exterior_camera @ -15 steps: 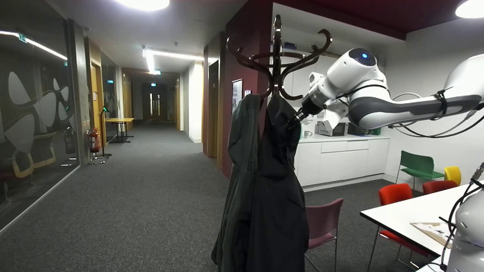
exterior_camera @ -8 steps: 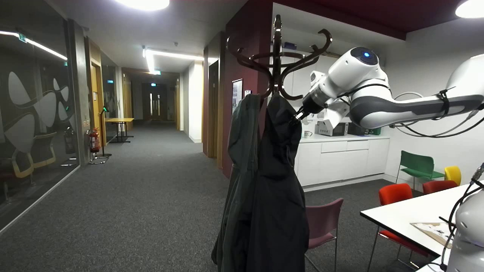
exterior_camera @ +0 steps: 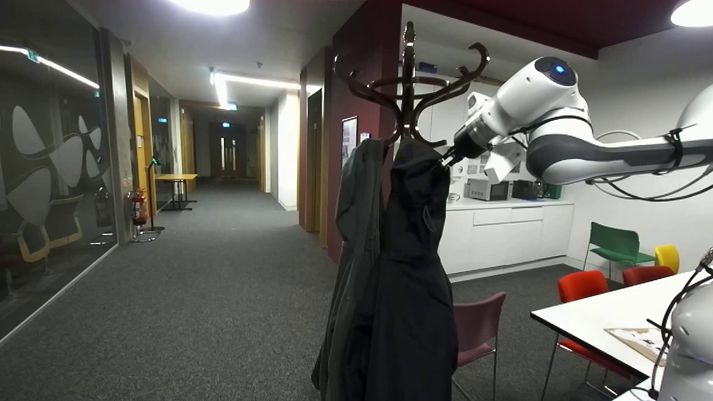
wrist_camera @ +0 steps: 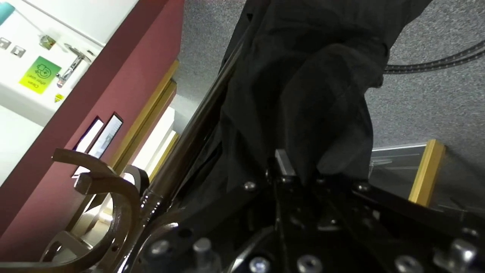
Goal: Put one jersey on the backrest of the pink chair
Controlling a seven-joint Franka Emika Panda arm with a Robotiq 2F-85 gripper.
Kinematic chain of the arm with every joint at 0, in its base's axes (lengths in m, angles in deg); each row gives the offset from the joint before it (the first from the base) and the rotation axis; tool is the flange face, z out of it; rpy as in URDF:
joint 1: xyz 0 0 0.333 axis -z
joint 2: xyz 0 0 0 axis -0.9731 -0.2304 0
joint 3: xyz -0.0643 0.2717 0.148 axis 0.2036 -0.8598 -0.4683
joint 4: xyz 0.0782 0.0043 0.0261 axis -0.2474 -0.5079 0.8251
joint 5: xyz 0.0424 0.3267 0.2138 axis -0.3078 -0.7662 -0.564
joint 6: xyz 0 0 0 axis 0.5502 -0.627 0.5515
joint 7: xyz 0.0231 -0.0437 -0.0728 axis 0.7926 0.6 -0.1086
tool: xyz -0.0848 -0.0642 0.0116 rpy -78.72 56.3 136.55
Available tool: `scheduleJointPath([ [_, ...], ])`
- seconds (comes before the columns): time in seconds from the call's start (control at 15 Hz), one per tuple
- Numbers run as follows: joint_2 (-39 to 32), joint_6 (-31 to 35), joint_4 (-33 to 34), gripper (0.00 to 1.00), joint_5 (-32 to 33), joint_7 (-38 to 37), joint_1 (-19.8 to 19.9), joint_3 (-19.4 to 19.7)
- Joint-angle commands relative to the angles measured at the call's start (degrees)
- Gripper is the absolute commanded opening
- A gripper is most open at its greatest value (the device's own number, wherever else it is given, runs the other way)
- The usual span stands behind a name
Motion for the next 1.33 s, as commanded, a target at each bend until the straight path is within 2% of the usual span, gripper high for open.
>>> scheduleJointPath([
  [0.0,4.1,0.6,-1.6,0.00,-0.9,0.2,0.1,-0.1],
  [0.47,10.6,2.8,-4.4,0.00,0.6,-0.8,1.4,-1.5],
  [0.8,16.3,6.7,-7.4,0.00,1.3,-3.0,4.2,-2.5],
  [1.0,14.1,4.5,-6.3,0.02,-2.3,-0.3,4.3,-3.1],
  [1.27,13.7,4.5,-6.4,0.02,-2.6,-0.3,4.5,-3.5],
])
